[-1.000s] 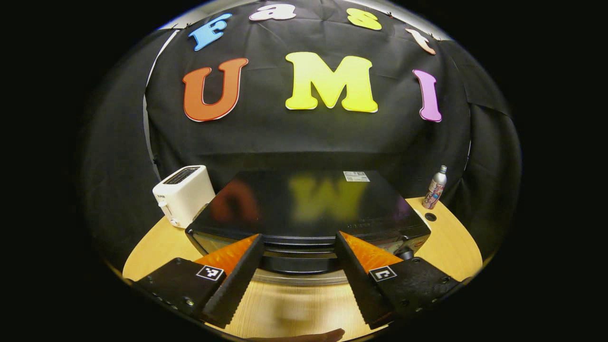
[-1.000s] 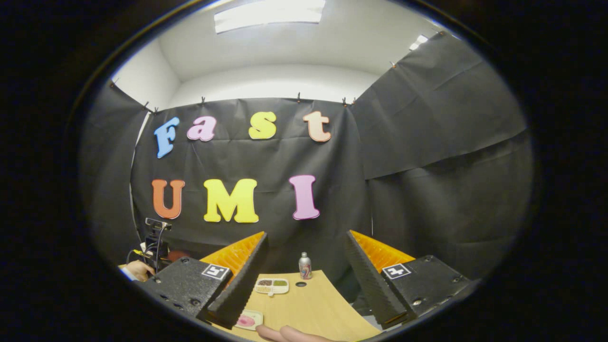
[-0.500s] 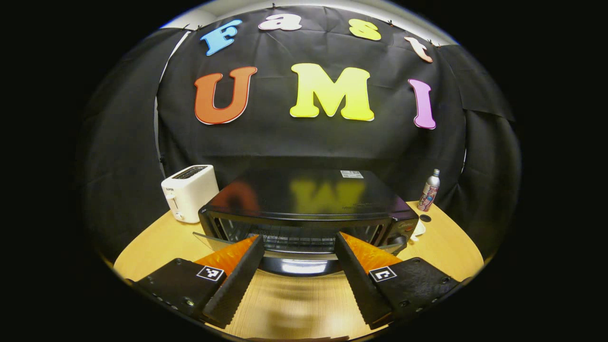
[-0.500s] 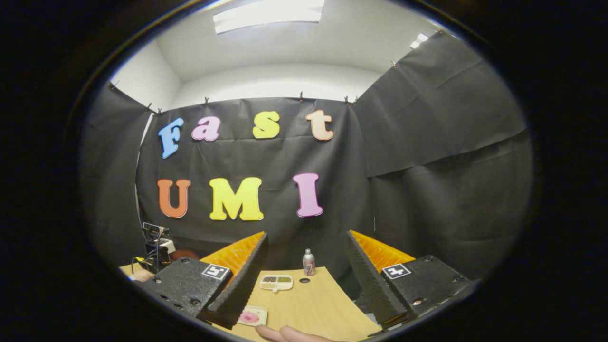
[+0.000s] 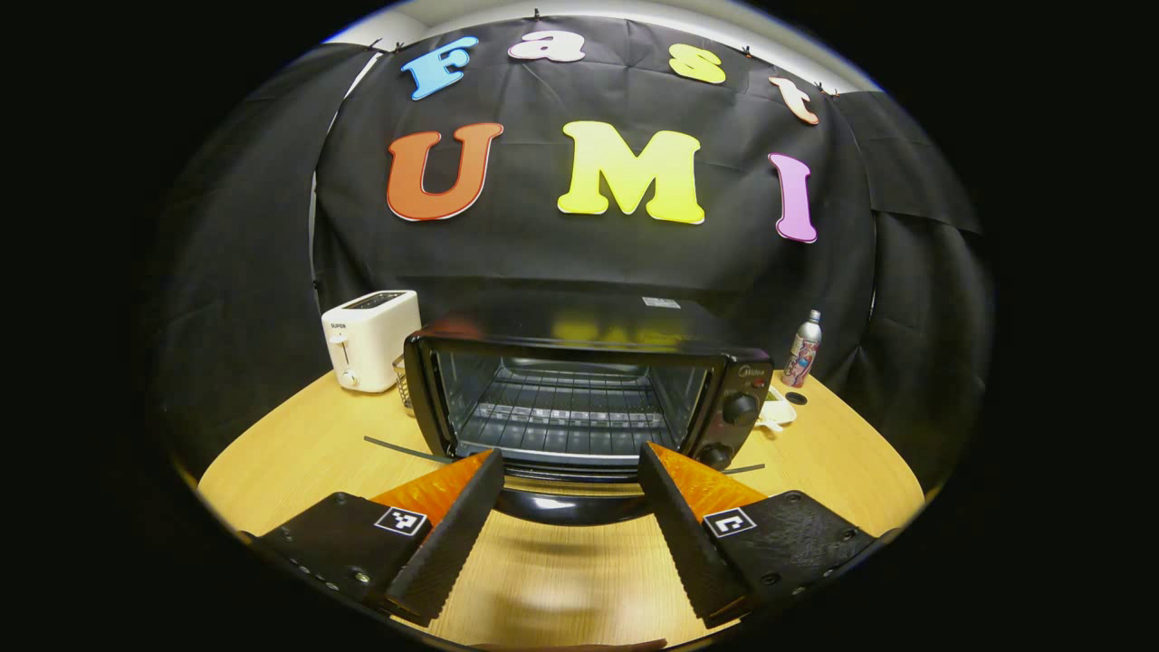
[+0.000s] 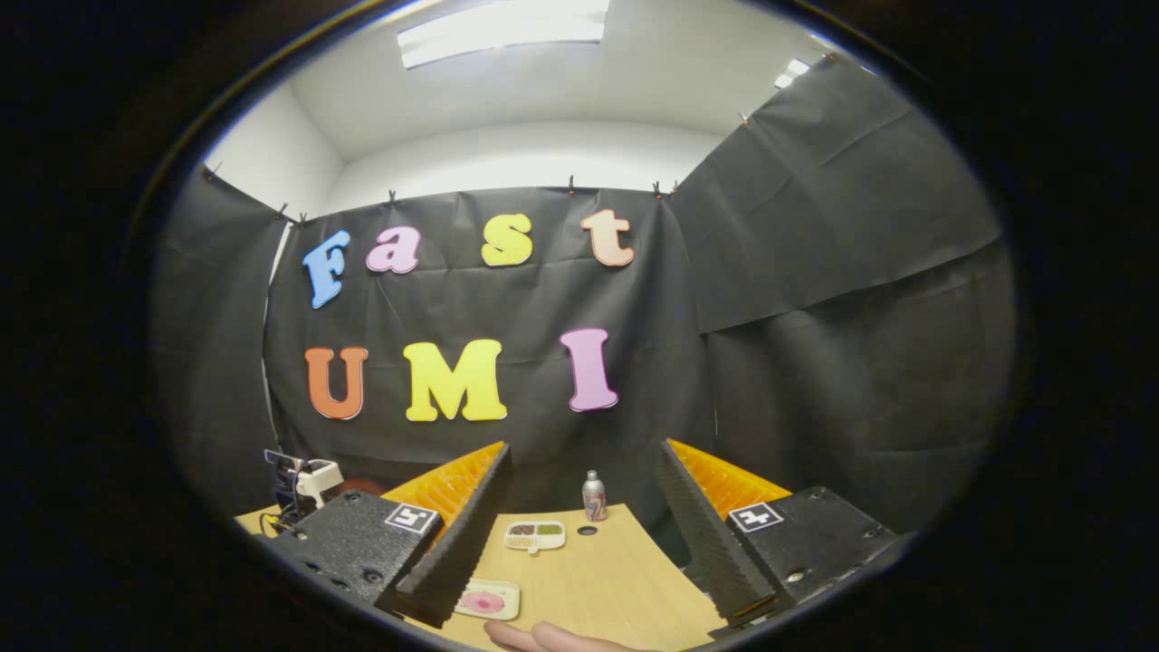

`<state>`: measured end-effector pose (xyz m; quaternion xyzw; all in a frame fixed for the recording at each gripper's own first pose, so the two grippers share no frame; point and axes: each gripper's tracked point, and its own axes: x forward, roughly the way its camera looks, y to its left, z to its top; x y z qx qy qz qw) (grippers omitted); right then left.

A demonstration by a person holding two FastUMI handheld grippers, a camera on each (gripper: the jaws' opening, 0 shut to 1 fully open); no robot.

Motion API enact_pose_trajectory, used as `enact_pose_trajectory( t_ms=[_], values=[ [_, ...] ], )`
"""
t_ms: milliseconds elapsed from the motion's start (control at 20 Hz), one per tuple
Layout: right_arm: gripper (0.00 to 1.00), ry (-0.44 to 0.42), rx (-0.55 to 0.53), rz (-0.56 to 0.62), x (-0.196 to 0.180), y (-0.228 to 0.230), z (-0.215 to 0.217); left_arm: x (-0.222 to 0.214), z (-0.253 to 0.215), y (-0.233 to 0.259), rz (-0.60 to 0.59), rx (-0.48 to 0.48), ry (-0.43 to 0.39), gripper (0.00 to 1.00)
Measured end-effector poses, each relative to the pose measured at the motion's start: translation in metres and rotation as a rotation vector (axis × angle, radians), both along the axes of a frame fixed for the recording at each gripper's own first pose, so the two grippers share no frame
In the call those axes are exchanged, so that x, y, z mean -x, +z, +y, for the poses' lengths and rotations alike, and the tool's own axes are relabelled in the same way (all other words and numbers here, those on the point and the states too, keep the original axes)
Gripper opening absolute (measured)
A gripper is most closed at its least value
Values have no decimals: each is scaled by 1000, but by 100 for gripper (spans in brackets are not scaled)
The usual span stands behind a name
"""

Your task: Open the electric oven with the left hand, put the food in, and close the electric oven.

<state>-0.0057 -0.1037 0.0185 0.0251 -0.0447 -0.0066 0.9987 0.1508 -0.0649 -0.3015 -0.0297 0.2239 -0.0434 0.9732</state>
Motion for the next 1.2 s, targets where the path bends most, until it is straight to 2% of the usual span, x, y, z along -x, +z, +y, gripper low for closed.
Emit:
enact_pose_trajectory(
  t_ms=[250,600,750,1000,1200],
  values=[
    [99,6,7,0,8,0,7,29,4,-28,26,-66,-8,95],
    [100,1,24,-14,19,6,9,54,8,-77,106,-70,-6,95],
    [99,-1,26,-12,19,7,10,60,19,-105,155,-81,18,95],
    [100,1,47,-1,16,4,15,58,27,-104,122,-69,29,95],
    [100,11,64,27,9,-5,21,59,34,-89,76,-105,5,95]
  ],
)
